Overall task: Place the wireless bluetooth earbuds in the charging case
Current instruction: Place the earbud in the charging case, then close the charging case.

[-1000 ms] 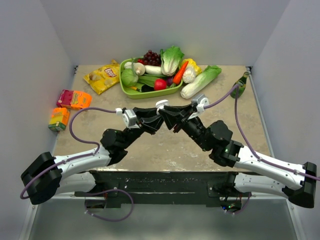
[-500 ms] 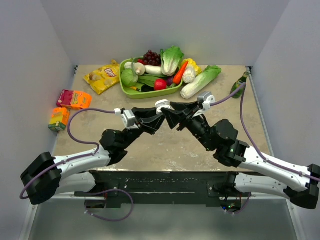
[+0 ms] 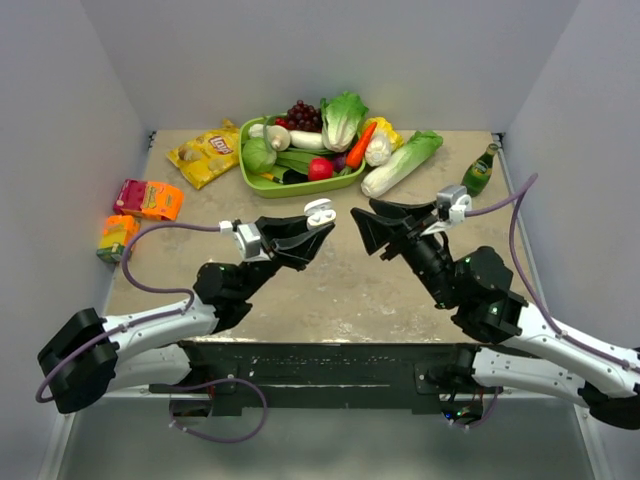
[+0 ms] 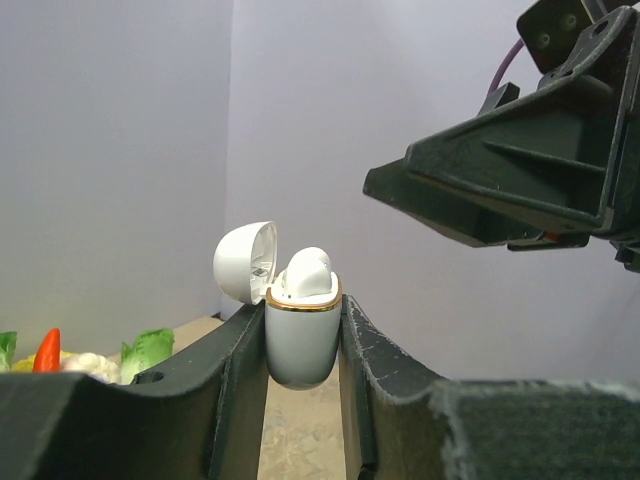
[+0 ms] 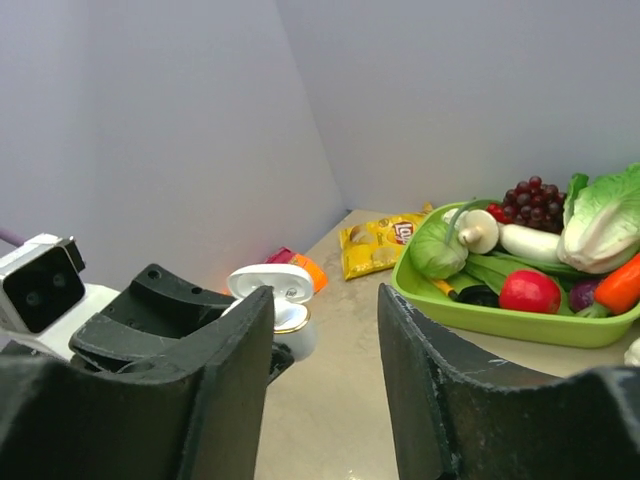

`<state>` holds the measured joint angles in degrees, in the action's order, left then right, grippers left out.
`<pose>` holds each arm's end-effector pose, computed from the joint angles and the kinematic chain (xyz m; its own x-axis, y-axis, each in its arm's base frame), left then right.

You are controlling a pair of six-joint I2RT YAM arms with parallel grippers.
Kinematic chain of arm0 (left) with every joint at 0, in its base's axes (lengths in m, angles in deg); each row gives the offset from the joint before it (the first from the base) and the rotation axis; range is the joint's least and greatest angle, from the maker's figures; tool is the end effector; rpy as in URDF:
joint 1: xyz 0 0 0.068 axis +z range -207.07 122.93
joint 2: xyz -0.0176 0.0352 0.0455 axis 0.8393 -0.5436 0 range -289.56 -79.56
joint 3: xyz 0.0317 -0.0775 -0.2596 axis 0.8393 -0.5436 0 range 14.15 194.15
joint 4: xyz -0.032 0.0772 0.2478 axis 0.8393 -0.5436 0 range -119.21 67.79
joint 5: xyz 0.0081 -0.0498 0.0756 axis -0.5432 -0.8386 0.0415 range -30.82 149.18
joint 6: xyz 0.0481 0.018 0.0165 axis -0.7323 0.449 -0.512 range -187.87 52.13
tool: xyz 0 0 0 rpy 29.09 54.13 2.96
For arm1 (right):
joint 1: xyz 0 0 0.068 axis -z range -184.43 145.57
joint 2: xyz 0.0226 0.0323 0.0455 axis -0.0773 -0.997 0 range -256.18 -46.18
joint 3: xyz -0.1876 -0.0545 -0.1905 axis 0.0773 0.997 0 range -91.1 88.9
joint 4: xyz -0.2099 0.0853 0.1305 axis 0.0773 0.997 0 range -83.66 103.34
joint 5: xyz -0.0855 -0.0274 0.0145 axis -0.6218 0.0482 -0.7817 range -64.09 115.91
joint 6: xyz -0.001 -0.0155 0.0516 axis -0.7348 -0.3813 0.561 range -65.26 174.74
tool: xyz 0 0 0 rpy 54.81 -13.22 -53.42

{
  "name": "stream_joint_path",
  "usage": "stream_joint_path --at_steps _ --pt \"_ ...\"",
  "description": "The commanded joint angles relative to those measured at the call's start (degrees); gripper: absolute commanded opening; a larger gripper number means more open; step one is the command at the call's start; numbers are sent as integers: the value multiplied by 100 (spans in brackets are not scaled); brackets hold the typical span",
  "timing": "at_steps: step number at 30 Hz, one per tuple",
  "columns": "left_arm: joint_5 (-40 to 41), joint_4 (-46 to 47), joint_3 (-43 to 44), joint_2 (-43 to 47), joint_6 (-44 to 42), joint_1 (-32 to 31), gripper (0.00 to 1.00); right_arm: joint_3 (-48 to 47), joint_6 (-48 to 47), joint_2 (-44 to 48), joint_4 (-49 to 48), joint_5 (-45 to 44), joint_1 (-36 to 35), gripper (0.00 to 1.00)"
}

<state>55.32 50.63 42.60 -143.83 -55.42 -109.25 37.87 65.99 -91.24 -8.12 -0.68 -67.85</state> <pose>0.1371 -0.1804 0.3224 0.1836 -0.5872 -0.7884 0.8813 0.4536 -0.1325 0.0904 0.1450 0.4226 0.0339 0.4573 -0.8887 -0.6307 0.6995 0.3359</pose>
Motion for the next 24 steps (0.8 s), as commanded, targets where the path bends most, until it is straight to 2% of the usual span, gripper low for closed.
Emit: stream_joint_path --at_steps 1,2,3,6,8,10,13,17,24 --pt "-88 1180 -234 195 -23 -20 0 32 9 164 345 -399 5 45" --pt "-176 1215 -356 204 -6 -11 0 -134 35 129 539 -591 5 41" --pt "-229 1259 -436 283 12 -11 0 -266 114 -36 758 -671 5 33" --pt "-527 1233 -805 520 91 -20 0 -846 211 -345 1681 -725 5 25" --pt "-931 1154 -1051 643 91 -11 0 -1206 229 -617 2165 -620 5 27" --pt "-1177 970 -1183 828 -5 -11 0 -1427 317 -871 2586 -427 5 35" --pt "-1467 680 -1227 960 -163 -11 0 -1787 361 -1127 3008 -181 14 38" --pt "-1750 442 -1184 1039 -365 -11 0 -2279 370 -1733 3572 31 14 37" --pt "-1891 38 -1069 1057 -577 -11 0 -2359 352 -1919 3599 312 49 36"
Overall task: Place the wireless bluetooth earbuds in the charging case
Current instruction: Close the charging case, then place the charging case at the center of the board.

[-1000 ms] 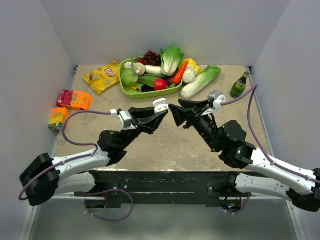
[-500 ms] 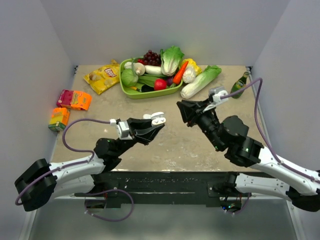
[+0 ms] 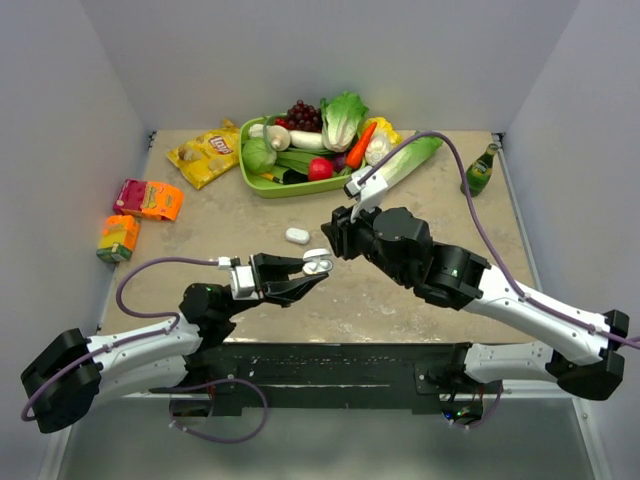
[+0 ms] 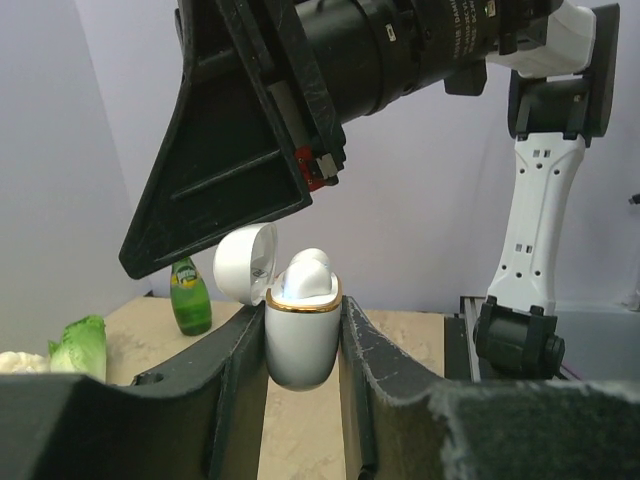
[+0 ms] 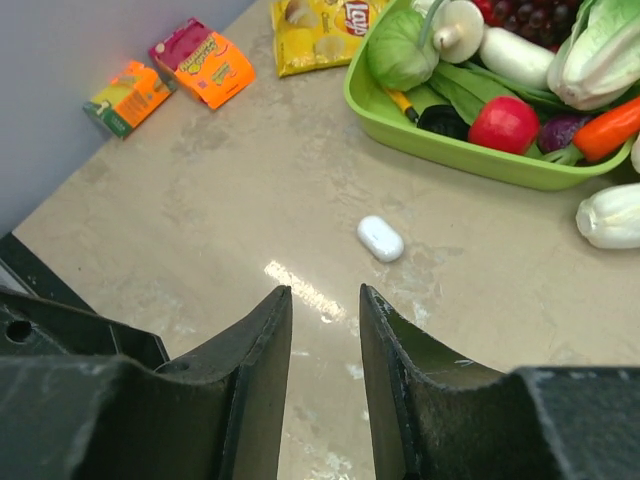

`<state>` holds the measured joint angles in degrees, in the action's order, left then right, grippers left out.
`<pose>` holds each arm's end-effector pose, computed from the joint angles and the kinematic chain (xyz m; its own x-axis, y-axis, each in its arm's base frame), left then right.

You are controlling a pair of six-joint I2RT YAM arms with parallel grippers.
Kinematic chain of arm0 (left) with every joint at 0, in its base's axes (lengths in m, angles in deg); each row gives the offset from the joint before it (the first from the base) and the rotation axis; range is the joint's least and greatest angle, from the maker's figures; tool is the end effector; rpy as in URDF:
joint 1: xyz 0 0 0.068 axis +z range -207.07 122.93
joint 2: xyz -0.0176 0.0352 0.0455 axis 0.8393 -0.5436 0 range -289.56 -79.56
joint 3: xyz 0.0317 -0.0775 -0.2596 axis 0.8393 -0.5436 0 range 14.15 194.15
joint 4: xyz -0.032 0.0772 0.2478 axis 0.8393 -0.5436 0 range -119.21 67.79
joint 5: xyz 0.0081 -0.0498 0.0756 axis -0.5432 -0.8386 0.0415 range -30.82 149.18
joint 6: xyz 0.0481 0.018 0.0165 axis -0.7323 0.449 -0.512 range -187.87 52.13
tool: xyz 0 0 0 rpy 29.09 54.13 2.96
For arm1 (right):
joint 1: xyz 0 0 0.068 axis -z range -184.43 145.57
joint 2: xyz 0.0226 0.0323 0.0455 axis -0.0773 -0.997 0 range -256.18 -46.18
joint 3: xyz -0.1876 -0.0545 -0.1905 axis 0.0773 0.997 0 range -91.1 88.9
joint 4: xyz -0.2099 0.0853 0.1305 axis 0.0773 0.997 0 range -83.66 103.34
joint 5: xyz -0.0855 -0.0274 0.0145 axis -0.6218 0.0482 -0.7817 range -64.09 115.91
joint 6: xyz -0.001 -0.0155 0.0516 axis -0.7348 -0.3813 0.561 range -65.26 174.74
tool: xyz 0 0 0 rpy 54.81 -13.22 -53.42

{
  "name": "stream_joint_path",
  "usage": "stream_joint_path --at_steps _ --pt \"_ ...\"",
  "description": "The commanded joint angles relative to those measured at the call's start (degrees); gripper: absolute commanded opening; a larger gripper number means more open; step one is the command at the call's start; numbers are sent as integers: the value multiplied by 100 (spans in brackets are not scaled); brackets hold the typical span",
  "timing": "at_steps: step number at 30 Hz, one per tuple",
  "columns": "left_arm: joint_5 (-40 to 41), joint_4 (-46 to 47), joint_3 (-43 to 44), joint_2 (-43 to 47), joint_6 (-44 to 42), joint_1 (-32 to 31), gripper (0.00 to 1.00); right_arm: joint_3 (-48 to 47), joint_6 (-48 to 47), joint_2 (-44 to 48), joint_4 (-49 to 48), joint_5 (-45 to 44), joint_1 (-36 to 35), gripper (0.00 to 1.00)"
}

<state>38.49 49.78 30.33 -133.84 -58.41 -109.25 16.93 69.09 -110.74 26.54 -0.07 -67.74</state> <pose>0.1034 -0.1536 0.2836 0.1864 -0.4907 -0.8511 0.9625 0.2651 0.0579 0.1241 0.2121 0.4196 -0.2478 0.0029 -0.9688 -0.5676 0.8100 0.1476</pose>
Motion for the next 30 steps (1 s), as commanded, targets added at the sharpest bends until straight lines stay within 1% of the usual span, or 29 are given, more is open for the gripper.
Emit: stream_joint_path --at_steps 1,10,16,21,22,23,24,25,26,27,28,29,30 --pt "-199 97 157 58 -286 -11 0 -283 50 13 159 286 47 36" --pt "108 61 87 49 -383 -11 0 -152 -11 -136 80 883 47 38" --pt "311 52 95 93 -471 -11 0 -11 -2 -110 27 1085 47 38" --pt "504 35 87 119 -480 -11 0 33 33 -84 18 1042 38 38" --pt "670 0 78 111 -453 -11 0 51 59 -49 27 894 47 38" --pt "828 -61 78 85 -410 -11 0 86 225 99 27 327 47 39" --pt "1073 -149 78 50 -122 -20 0 164 287 231 -121 -105 47 39" --pt "1780 -437 78 -3 133 -11 0 487 323 433 -279 -501 47 40" --pt "2083 -640 95 -169 423 -11 0 725 393 644 -489 -1262 47 41" --pt "2765 -877 130 -292 1026 -11 0 989 419 1098 -935 -1496 64 43" --pt "2981 -1445 165 -407 1354 -11 0 1496 428 1294 -1131 -1594 73 44" --pt "3113 -1659 200 -660 1636 6 0 1710 481 1444 -1272 -1577 99 45" --pt "3193 -1783 218 -819 2117 24 0 1869 507 1585 -1361 -1525 126 48"
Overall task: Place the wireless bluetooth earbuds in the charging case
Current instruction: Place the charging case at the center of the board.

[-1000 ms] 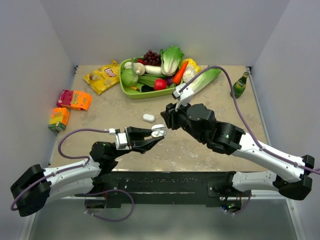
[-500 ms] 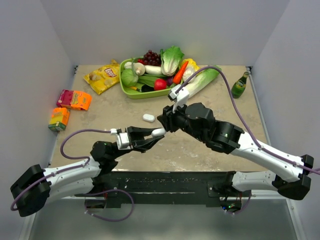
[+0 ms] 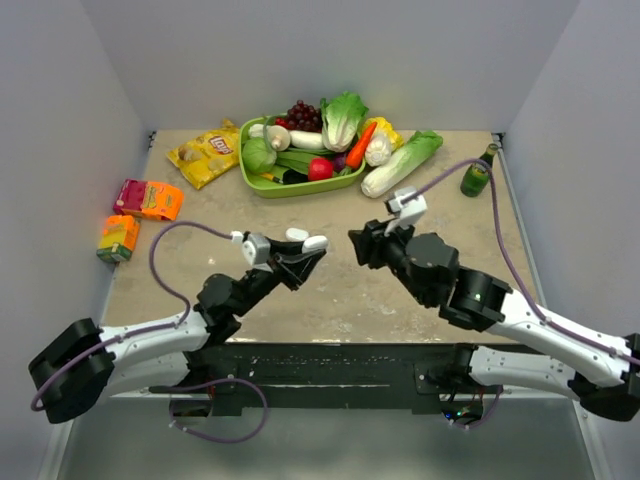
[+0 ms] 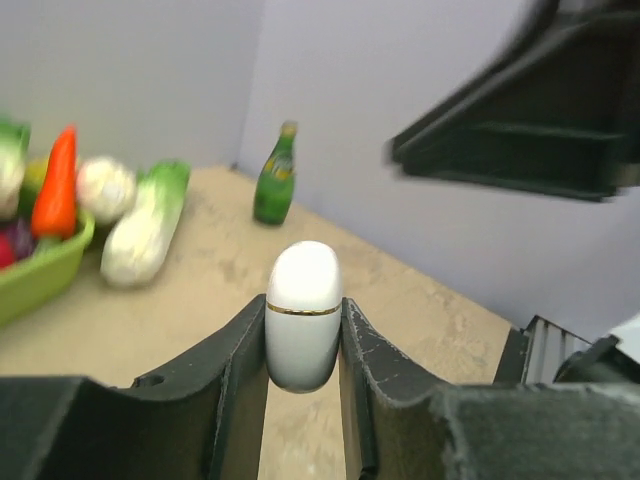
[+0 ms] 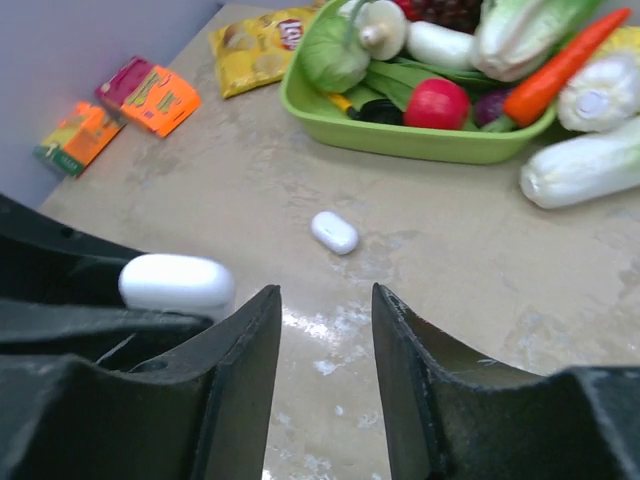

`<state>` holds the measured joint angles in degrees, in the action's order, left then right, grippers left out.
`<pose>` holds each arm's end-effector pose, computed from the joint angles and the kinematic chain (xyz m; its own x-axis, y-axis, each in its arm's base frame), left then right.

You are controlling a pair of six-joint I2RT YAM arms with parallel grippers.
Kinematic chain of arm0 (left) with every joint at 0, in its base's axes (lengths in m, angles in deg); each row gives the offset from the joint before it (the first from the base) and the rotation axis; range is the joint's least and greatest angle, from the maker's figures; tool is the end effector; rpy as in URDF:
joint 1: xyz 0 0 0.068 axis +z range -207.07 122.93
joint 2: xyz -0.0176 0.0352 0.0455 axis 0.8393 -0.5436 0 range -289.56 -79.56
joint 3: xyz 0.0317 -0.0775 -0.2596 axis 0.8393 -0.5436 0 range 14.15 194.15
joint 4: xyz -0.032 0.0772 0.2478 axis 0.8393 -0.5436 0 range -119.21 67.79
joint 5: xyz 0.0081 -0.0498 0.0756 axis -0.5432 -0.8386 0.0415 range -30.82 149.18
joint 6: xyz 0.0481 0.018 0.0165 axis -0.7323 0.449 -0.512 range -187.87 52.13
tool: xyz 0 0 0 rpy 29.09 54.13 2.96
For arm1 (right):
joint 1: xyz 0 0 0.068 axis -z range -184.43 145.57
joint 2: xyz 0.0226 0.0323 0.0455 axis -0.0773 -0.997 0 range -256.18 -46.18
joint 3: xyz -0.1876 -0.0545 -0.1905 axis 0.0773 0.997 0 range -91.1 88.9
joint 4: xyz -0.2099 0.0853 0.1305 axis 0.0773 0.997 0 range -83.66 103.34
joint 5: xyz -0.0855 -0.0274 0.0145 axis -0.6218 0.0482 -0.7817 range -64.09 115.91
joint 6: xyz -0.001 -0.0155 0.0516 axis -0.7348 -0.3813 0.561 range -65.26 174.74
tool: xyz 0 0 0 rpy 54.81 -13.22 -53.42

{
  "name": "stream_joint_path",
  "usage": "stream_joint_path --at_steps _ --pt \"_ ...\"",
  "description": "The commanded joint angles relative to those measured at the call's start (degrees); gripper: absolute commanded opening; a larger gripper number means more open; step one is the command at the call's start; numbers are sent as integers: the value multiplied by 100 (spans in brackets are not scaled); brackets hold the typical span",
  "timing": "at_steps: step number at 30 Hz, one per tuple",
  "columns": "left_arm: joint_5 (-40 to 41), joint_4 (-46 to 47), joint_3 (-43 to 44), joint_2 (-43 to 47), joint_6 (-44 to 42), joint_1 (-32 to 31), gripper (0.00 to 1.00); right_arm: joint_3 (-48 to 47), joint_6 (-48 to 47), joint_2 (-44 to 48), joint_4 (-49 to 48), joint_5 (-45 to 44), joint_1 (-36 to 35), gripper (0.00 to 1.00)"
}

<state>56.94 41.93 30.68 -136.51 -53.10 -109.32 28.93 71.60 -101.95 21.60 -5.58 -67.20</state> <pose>0.1225 -0.1603 0.2656 0.0313 -0.4563 -0.8893 0.8479 0.4832 -0.2182 0.1144 0.1817 0.3896 -0.2358 0.0820 -0.9683 -0.4757 0.8591 0.1886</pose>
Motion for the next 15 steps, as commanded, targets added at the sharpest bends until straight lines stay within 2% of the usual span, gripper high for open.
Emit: stream_joint_path --at_steps 1,5,15 --pt "1427 -1069 175 -711 1800 57 0 870 291 699 -833 -947 71 49" --pt "1463 -1193 402 -1730 2652 144 0 1039 712 348 -376 -737 71 54" --pt "524 -2203 2088 -3796 2962 847 2 1610 1109 418 -402 -236 80 57"
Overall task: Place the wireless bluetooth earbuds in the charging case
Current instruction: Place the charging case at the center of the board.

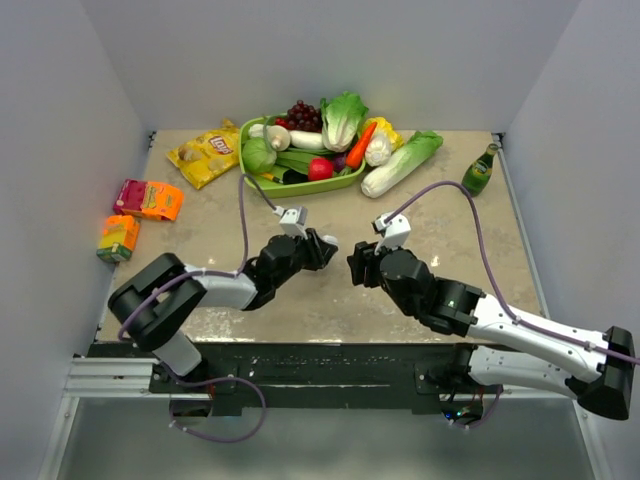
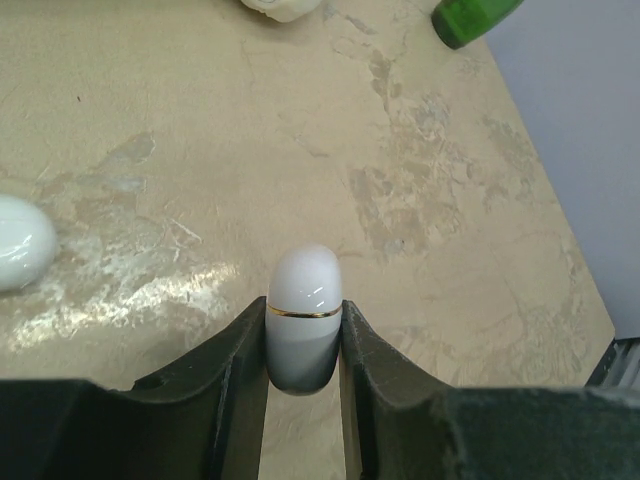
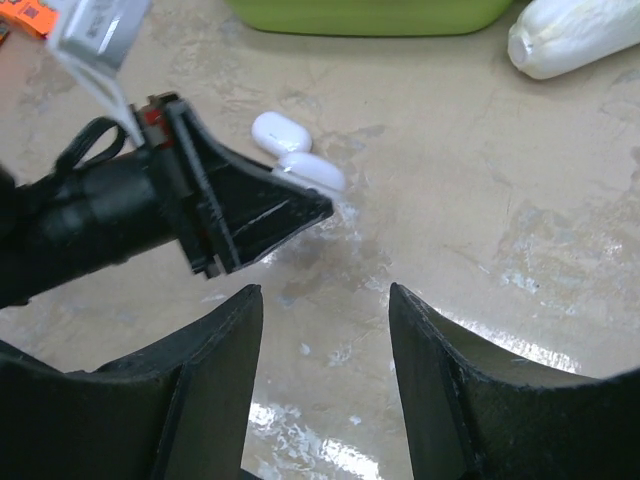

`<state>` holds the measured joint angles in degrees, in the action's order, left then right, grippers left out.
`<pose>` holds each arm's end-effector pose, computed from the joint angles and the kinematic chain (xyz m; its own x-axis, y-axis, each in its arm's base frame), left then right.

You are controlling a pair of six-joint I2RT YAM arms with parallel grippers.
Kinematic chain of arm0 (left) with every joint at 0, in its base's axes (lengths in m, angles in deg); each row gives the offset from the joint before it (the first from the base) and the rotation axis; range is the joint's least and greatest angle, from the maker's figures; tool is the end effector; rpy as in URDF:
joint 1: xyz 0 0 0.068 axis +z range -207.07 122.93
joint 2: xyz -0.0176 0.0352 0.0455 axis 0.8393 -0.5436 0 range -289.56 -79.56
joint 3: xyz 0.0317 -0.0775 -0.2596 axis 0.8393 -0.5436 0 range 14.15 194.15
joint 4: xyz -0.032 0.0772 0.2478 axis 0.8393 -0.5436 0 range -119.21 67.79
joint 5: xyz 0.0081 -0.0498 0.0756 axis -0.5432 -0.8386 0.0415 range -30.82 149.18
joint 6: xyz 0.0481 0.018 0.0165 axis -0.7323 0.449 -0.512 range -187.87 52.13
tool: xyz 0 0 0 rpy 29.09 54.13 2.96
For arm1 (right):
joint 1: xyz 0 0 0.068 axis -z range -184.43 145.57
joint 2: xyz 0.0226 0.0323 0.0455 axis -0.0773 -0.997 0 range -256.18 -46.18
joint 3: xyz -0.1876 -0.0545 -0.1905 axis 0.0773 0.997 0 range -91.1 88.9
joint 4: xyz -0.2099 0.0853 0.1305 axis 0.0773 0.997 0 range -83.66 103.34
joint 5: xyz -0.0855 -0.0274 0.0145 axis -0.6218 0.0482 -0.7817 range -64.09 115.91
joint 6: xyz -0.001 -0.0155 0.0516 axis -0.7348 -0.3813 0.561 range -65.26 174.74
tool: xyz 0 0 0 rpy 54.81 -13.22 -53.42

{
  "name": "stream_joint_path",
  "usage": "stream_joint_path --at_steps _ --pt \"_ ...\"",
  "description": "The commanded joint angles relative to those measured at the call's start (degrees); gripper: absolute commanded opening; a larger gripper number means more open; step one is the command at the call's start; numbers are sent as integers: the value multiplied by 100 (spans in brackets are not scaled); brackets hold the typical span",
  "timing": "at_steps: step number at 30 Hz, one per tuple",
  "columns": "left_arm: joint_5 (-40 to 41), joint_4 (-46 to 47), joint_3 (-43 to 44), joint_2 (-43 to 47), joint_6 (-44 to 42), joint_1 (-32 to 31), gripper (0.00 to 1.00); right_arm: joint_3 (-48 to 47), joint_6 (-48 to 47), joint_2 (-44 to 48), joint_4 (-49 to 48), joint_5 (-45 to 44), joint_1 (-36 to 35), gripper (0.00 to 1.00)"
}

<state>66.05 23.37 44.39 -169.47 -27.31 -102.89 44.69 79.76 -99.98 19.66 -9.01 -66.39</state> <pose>0.2130 -0.2129 0.1696 -0.5392 -0.3714 -0.7559 0.3692 0.7025 -0.6084 0.1171 0.1765 0.3048 -0.3670 0.0484 -0.9290 -0.3538 0.9163 0.1875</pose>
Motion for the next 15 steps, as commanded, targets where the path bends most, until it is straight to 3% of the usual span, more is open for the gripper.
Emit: stream_joint_path --at_steps 1,5,11,15 --pt "-467 -531 833 -815 400 240 2 61 293 230 -207 143 -1 57" --pt "-652 -726 1133 -1388 462 363 6 79 259 256 -120 205 -1 57" --pt "-652 -937 1125 -1793 489 372 21 79 188 361 -49 170 -1 57" --pt "-574 -1357 1089 -1601 304 381 41 26 188 362 12 99 -1 57"
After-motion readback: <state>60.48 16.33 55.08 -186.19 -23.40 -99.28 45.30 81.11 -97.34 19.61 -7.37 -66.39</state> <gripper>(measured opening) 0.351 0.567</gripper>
